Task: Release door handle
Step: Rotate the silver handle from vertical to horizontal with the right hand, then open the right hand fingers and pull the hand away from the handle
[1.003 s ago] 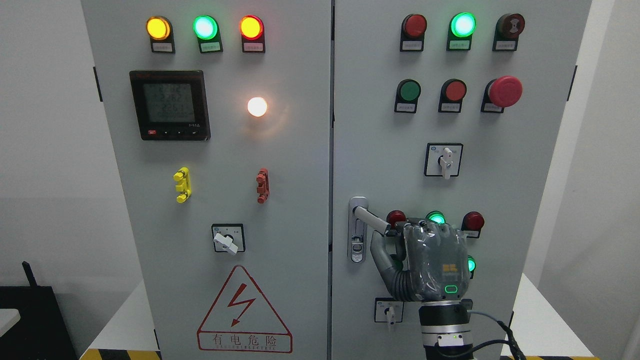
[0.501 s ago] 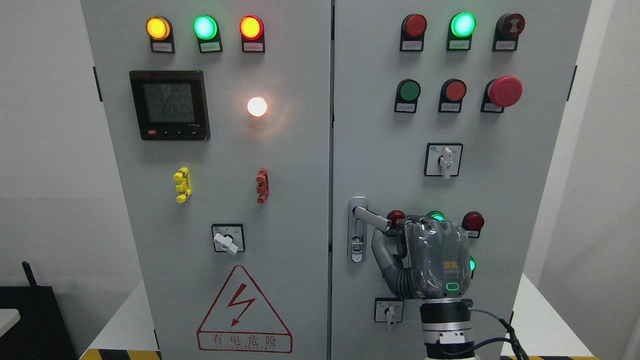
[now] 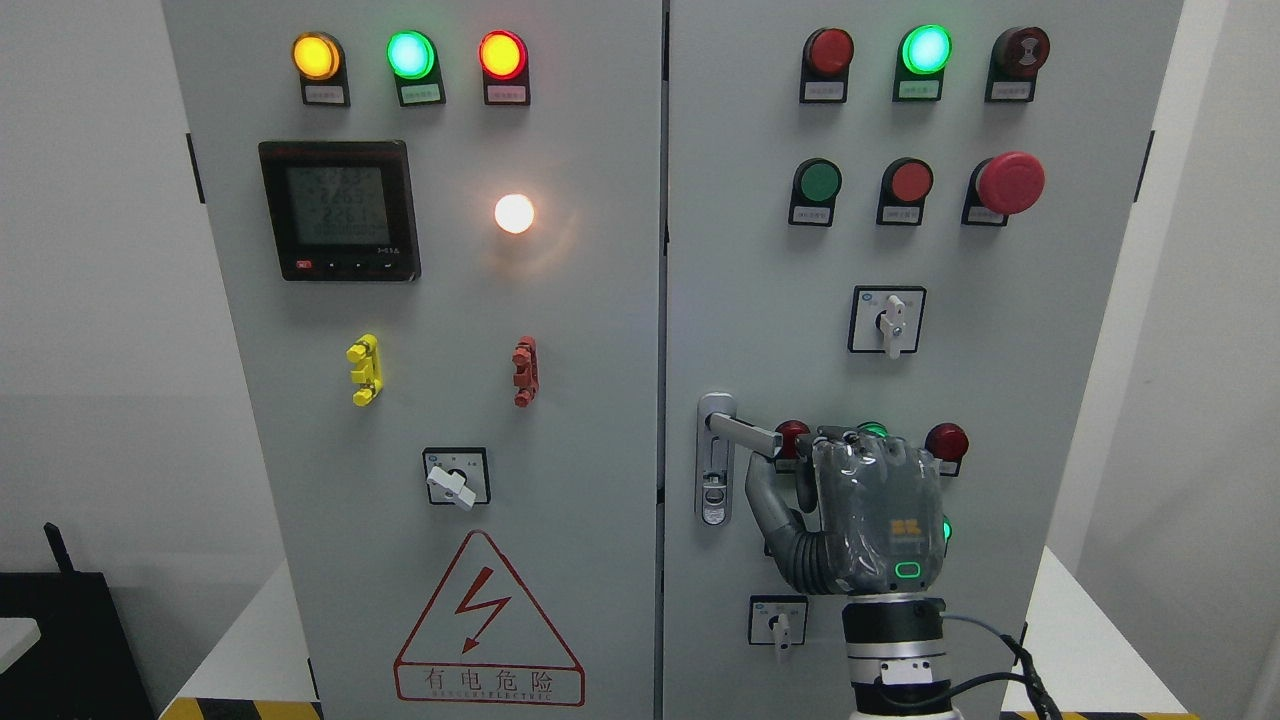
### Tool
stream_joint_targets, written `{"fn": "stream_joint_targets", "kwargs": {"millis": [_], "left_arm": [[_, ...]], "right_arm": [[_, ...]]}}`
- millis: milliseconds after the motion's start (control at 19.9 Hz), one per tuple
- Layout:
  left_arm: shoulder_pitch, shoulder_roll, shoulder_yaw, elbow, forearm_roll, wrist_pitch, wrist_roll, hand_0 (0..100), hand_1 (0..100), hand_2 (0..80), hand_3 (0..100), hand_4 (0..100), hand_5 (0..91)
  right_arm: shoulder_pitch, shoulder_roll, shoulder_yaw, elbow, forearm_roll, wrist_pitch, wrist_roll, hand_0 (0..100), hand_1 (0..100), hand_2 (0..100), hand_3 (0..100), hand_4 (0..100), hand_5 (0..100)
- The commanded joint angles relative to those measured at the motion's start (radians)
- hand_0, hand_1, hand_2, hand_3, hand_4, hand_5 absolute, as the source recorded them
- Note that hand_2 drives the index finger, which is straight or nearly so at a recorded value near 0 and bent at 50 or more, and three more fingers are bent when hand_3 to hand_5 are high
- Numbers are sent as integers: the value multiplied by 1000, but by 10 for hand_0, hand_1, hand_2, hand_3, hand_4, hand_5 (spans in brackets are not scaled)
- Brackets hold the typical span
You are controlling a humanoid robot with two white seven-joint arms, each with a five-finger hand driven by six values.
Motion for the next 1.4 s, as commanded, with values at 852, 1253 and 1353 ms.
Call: {"fn": "stream_joint_targets", "kwargs": {"millis": [852, 1253, 1353], "left_arm": [[-1, 0, 0, -9, -28, -1, 1, 120, 389, 0, 0, 0, 0], [0, 0, 0, -9, -28, -1, 1, 120, 389, 0, 0, 0, 0], [0, 0, 0, -9, -28, -1, 1, 120, 389, 0, 0, 0, 0]], "right_arm": [[167, -103, -4, -98, 0, -120, -13, 627, 437, 732, 1000, 842, 879], [259, -115, -78, -189, -1, -219, -34, 591, 382, 323, 345, 225, 113], [265, -115, -85, -201, -3, -219, -34, 582, 370, 275, 260, 151, 27]]}}
